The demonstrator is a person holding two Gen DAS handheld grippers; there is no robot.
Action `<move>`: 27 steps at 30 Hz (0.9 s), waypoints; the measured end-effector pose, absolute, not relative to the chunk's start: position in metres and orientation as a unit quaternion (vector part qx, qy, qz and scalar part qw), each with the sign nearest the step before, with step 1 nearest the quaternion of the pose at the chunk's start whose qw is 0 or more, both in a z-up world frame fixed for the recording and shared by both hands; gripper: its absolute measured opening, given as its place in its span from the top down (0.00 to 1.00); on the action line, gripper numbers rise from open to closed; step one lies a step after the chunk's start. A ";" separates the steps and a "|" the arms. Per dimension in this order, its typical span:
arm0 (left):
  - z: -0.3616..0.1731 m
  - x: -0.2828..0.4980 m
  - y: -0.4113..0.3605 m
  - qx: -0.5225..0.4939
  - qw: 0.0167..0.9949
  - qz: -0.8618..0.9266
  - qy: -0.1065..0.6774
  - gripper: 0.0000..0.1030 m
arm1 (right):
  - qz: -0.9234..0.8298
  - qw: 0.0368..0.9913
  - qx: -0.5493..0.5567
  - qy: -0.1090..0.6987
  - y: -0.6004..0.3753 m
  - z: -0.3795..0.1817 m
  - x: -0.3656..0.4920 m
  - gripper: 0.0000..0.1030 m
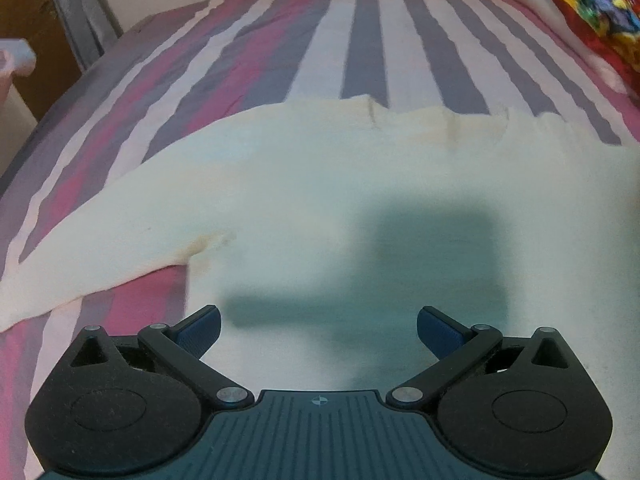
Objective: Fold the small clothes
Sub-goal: 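Fold the sleeve across the sweater body with the right tool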
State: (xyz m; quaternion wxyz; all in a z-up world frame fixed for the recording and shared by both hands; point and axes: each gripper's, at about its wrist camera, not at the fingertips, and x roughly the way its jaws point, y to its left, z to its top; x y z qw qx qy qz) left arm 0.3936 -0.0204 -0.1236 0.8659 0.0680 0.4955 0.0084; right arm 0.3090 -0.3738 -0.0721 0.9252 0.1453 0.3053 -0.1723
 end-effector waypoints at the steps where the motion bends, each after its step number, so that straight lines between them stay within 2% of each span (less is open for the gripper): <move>1: -0.123 0.392 -0.012 0.061 0.866 0.015 0.497 0.00 | -0.149 0.929 0.144 0.307 -0.354 -0.071 0.317 0.93; 11: -0.123 0.398 0.056 0.005 0.867 0.042 0.497 0.00 | 0.039 0.916 0.132 0.376 -0.182 -0.103 0.374 0.92; 12: -0.124 0.398 0.059 0.003 0.867 0.043 0.496 0.00 | 0.057 0.908 0.128 0.395 -0.168 -0.112 0.378 0.89; 13: -0.125 0.398 0.062 0.000 0.867 0.041 0.497 0.00 | 0.067 0.901 0.129 0.409 -0.160 -0.118 0.381 0.77; 14: -0.126 0.398 0.064 -0.005 0.866 0.038 0.498 0.00 | 0.076 0.896 0.131 0.417 -0.149 -0.121 0.380 0.61; 16: -0.127 0.397 0.064 -0.013 0.866 0.029 0.499 0.00 | 0.091 0.895 0.140 0.413 -0.145 -0.119 0.376 0.47; 21: -0.125 0.391 0.043 -0.013 0.873 -0.001 0.487 0.00 | 0.104 0.904 0.155 0.385 -0.167 -0.096 0.359 0.47; 27: -0.128 0.385 -0.037 0.060 0.883 -0.072 0.459 0.00 | 0.015 0.912 0.166 0.376 -0.237 -0.089 0.325 0.45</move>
